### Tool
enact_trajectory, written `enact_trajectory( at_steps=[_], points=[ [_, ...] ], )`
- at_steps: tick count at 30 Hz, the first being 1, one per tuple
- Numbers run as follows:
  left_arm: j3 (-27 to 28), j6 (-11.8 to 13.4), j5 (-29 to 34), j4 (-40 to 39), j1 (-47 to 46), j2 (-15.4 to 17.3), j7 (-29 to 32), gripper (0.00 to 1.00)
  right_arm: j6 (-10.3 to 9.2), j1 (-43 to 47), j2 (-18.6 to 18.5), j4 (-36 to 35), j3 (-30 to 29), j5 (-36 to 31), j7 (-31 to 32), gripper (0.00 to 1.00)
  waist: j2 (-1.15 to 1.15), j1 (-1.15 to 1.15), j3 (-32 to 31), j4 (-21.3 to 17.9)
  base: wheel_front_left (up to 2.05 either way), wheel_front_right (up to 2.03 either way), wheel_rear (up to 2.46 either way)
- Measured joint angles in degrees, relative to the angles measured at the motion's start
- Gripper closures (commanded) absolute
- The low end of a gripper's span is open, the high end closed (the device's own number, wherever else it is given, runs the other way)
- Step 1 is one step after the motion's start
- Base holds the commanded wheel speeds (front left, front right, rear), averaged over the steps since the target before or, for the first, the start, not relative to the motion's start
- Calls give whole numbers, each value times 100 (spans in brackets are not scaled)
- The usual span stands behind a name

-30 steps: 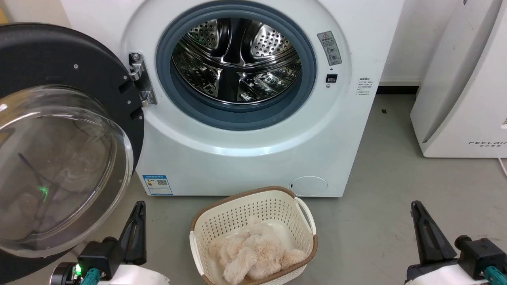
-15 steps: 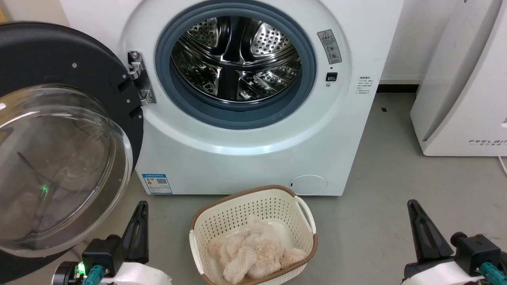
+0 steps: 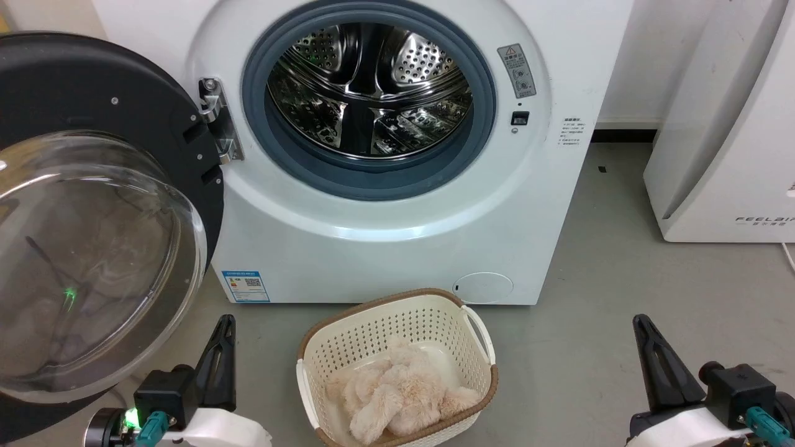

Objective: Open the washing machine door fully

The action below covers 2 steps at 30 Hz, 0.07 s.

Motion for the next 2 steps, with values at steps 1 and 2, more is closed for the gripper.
enact_trajectory(
  at_steps=[1, 2],
  points=[
    [-2, 2, 7, -1, -1, 0, 18, 100, 0, -1, 0, -2, 5, -1, 14, 100, 0, 0, 2, 0, 0, 0, 0],
    [-5, 14, 15, -3, -1, 0, 21, 100, 0, -1, 0, -5, 10, -1, 33, 100, 0, 0, 4, -1, 0, 0, 0]
  ],
)
